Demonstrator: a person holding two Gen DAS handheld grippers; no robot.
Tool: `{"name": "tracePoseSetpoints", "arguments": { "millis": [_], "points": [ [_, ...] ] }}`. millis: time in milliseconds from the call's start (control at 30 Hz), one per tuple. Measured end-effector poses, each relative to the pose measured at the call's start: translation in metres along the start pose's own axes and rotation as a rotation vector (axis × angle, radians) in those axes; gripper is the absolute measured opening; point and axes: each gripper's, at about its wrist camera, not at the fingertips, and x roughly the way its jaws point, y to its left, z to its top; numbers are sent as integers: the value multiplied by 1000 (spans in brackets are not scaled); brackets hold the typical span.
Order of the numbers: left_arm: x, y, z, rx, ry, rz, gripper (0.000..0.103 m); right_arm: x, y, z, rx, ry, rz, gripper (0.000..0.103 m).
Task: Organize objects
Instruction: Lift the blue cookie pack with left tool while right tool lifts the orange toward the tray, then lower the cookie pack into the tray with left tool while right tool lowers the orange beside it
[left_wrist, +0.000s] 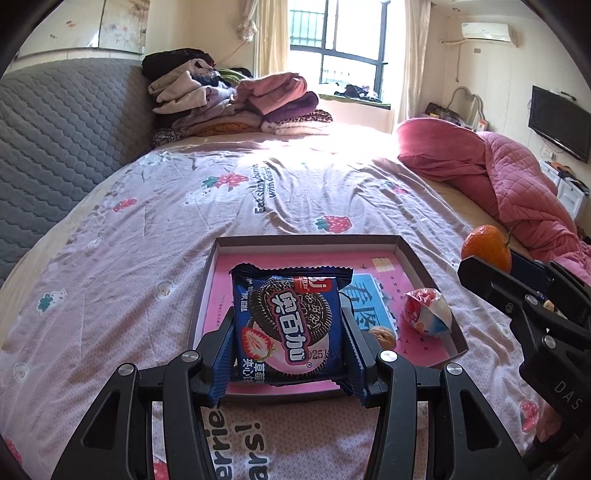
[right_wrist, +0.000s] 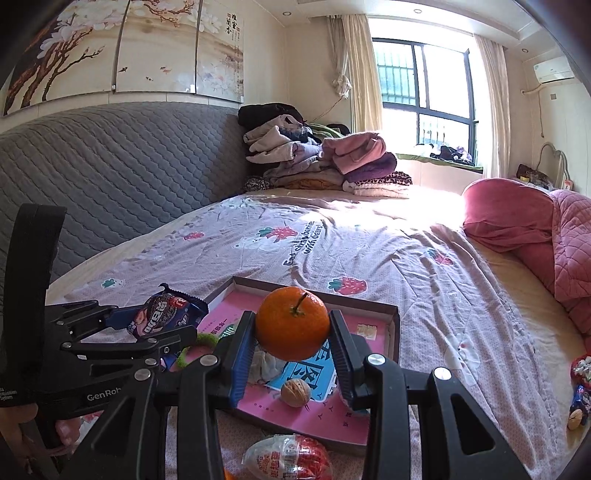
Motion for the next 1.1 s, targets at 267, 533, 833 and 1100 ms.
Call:
{"name": "tracePoseSetpoints", "arguments": {
  "millis": [267, 533, 833, 1100],
  "points": [
    [13, 10, 12, -16, -9, 19, 53, 19, 4, -5, -16, 28, 7, 39],
    [31, 15, 8, -19, 5, 32, 53, 41, 11, -16, -36, 74, 19, 39],
    [53, 23, -7, -26, 48, 48, 53, 64, 27, -31, -51, 133, 40, 39],
    [63, 28, -19, -24, 71, 58, 53, 79, 40, -42, -90, 170, 44, 39]
  ]
}}
